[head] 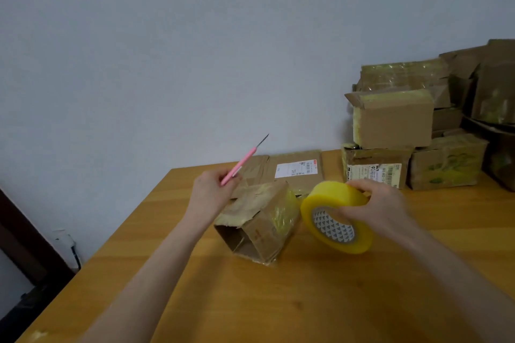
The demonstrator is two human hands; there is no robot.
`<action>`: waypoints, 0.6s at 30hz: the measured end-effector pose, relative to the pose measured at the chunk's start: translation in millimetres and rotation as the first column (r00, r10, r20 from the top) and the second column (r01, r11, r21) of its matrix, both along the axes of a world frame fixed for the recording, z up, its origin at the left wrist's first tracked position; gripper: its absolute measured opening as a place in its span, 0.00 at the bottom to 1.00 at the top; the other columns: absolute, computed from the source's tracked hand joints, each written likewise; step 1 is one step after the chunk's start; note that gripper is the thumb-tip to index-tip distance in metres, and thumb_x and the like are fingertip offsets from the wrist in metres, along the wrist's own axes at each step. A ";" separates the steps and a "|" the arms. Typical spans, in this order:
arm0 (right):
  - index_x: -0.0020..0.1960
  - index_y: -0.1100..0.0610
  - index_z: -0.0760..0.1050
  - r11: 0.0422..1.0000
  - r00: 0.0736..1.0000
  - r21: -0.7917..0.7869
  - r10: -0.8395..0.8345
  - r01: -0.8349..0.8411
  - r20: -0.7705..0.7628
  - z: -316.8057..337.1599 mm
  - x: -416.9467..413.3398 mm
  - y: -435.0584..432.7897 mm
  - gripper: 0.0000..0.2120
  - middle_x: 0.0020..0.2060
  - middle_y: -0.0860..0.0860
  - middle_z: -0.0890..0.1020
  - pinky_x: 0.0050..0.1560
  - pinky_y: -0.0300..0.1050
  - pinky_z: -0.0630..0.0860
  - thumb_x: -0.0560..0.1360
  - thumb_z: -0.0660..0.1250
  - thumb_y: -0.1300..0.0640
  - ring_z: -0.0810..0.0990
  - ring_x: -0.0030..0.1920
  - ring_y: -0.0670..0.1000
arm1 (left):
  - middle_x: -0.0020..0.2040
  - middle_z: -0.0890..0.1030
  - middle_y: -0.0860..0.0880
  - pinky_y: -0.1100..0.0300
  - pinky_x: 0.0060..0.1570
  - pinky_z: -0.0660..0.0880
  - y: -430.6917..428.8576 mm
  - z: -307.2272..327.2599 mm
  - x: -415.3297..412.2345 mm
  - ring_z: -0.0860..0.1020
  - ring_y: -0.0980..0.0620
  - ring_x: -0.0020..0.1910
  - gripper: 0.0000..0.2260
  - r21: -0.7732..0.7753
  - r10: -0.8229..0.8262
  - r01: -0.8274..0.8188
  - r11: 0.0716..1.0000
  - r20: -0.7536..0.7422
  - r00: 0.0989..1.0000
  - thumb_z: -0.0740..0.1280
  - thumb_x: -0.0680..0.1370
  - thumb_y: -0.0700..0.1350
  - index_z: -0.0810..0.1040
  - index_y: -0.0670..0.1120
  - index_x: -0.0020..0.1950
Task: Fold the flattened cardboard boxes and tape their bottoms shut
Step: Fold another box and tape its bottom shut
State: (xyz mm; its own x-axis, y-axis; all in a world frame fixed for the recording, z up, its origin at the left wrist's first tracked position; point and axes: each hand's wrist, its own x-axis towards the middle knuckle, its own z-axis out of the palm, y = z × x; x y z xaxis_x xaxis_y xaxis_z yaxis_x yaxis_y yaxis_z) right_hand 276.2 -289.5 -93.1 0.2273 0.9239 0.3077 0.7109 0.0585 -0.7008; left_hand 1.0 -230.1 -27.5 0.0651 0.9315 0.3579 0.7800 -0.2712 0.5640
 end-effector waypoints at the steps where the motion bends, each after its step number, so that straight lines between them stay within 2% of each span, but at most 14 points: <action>1: 0.62 0.54 0.75 1.000 1.000 -0.002 0.007 -0.007 -0.013 -1.2 0.4 -0.5 0.30 0.52 0.50 0.79 0.47 0.47 0.76 0.62 0.78 0.49 0.74 0.49 0.49 | 0.31 0.74 0.50 0.68 0.25 0.65 23.4 -9.3 -0.7 0.71 0.54 0.29 0.07 -0.014 0.069 -0.070 0.997 -0.042 0.997 0.64 0.79 0.47 0.79 0.47 0.44; 4: 0.63 0.55 0.74 1.000 0.998 0.011 0.016 -0.016 -0.057 -3.4 1.0 -1.6 0.30 0.50 0.48 0.76 0.45 0.44 0.73 0.63 0.78 0.52 0.73 0.49 0.49 | 0.32 0.75 0.51 0.64 0.28 0.70 69.8 -41.2 -3.4 0.72 0.54 0.27 0.16 -0.208 0.147 -0.177 0.962 -0.153 0.977 0.61 0.79 0.55 0.79 0.43 0.48; 6: 0.62 0.56 0.75 0.999 0.997 0.033 0.016 -0.013 -0.079 -5.1 0.1 -0.9 0.30 0.48 0.47 0.74 0.45 0.42 0.71 0.63 0.78 0.54 0.73 0.49 0.48 | 0.31 0.78 0.51 0.62 0.30 0.72 80.6 -53.0 -1.0 0.74 0.53 0.28 0.26 -0.348 0.114 -0.147 0.926 -0.113 0.987 0.59 0.76 0.66 0.81 0.43 0.46; 8: 0.63 0.56 0.74 0.998 0.997 0.055 0.006 -0.002 -0.075 -7.6 -0.7 1.5 0.30 0.49 0.48 0.75 0.48 0.43 0.73 0.63 0.78 0.53 0.73 0.50 0.48 | 0.33 0.82 0.49 0.60 0.36 0.76 83.0 -58.0 1.3 0.80 0.51 0.32 0.32 -0.385 0.109 -0.140 0.912 -0.103 0.989 0.59 0.70 0.72 0.82 0.44 0.43; 9: 0.63 0.56 0.74 0.998 0.997 0.059 0.000 0.004 -0.073 -8.9 -1.1 3.8 0.30 0.51 0.48 0.75 0.50 0.45 0.74 0.63 0.78 0.53 0.73 0.51 0.48 | 0.35 0.83 0.48 0.58 0.37 0.77 83.5 -58.6 0.8 0.81 0.50 0.35 0.32 -0.374 0.135 -0.151 0.915 -0.069 0.988 0.60 0.69 0.73 0.81 0.44 0.42; 11: 0.63 0.56 0.73 0.996 0.997 0.083 -0.024 0.030 -0.080 -9.2 -3.2 9.4 0.31 0.54 0.49 0.76 0.52 0.49 0.75 0.64 0.78 0.51 0.73 0.52 0.49 | 0.37 0.82 0.48 0.57 0.36 0.76 81.0 -53.9 -0.2 0.80 0.50 0.37 0.25 -0.314 0.200 -0.162 0.935 0.091 0.976 0.64 0.70 0.68 0.80 0.46 0.41; 14: 0.63 0.56 0.74 0.979 0.996 0.190 -0.055 0.067 -0.066 -1.7 -11.1 20.5 0.30 0.54 0.50 0.77 0.50 0.50 0.75 0.63 0.78 0.51 0.72 0.52 0.49 | 0.37 0.80 0.50 0.58 0.34 0.72 73.6 -34.0 -3.8 0.77 0.52 0.36 0.17 -0.105 0.223 -0.199 0.974 0.322 0.920 0.66 0.74 0.62 0.78 0.47 0.41; 16: 0.62 0.57 0.75 0.963 0.997 0.259 -0.061 0.073 -0.053 4.5 -17.9 26.8 0.30 0.54 0.52 0.78 0.48 0.47 0.72 0.63 0.78 0.52 0.73 0.50 0.49 | 0.34 0.76 0.51 0.58 0.32 0.68 65.0 -29.4 -10.2 0.73 0.52 0.33 0.17 -0.017 0.224 -0.233 0.972 0.363 0.905 0.64 0.76 0.59 0.75 0.46 0.41; 18: 0.61 0.58 0.76 0.951 0.998 0.303 -0.057 0.060 -0.020 4.6 -21.8 29.4 0.29 0.54 0.54 0.79 0.48 0.45 0.69 0.62 0.79 0.54 0.74 0.51 0.52 | 0.32 0.72 0.50 0.60 0.29 0.65 53.4 -40.8 -21.9 0.69 0.52 0.30 0.16 -0.010 0.216 -0.228 0.974 0.358 0.908 0.61 0.78 0.57 0.74 0.45 0.41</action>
State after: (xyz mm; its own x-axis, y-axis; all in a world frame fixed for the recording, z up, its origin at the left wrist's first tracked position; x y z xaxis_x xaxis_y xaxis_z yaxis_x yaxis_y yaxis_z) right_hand 254.3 -260.2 -88.5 0.2830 0.7726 0.5683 0.7122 0.2276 -0.6641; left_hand -20.9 -176.7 -68.4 -0.2791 0.8950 0.3481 0.5722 -0.1362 0.8087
